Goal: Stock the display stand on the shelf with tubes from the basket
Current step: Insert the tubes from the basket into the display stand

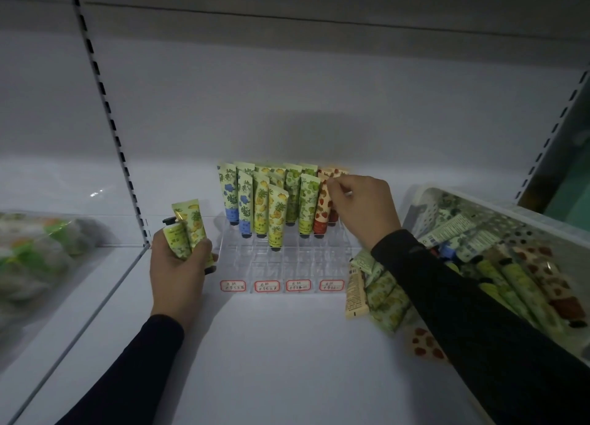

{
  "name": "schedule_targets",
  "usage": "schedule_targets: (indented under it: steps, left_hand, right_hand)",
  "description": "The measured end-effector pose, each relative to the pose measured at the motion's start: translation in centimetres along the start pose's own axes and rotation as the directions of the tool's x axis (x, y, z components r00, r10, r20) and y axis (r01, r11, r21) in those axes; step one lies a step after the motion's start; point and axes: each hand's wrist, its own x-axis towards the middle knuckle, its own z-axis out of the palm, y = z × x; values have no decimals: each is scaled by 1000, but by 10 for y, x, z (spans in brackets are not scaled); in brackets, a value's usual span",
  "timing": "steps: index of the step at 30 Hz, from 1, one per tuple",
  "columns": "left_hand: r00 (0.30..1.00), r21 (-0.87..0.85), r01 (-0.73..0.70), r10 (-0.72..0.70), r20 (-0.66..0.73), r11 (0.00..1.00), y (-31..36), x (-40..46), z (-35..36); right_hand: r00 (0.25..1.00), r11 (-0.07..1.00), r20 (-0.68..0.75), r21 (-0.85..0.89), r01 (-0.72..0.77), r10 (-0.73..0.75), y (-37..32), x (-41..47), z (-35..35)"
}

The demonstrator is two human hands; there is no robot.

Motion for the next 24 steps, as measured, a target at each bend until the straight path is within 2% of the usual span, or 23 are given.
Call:
schedule_targets:
  steps: [12,24]
  left_hand:
    - [1000,-13,-3,3,7,1000,0,0,1]
    - [1000,-34,-7,7,2,999,8,-3,-2]
  right_hand:
    - [999,997,-7,-61,38,-38,-1,0,4]
    - [995,996,-37,30,-89,91,-2,-18,-17]
